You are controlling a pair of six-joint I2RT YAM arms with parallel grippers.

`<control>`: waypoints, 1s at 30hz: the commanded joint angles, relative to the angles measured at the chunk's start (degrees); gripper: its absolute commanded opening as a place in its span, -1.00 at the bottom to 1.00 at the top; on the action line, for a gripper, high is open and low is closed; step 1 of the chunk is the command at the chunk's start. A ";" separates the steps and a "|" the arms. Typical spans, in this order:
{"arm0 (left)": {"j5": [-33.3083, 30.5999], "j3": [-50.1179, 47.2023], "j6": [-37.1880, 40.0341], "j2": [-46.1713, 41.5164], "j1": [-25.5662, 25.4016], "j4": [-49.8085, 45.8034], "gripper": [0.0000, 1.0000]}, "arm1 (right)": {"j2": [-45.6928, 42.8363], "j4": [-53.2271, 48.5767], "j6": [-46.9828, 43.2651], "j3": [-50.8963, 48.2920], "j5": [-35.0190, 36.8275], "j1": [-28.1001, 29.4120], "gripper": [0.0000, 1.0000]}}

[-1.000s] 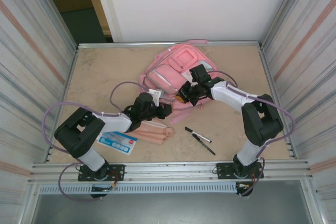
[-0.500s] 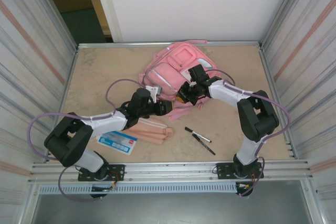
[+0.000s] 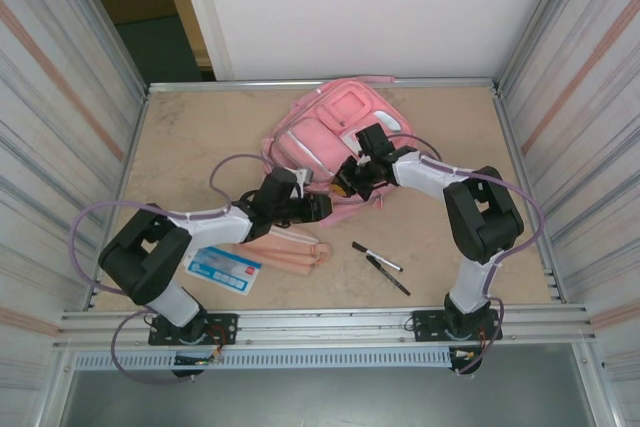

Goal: Pack the student bag

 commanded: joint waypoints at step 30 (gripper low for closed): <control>-25.52 10.71 2.64 2.83 -1.33 -24.24 -0.98 | -4.60 1.23 4.53 1.64 -1.74 4.50 -1.00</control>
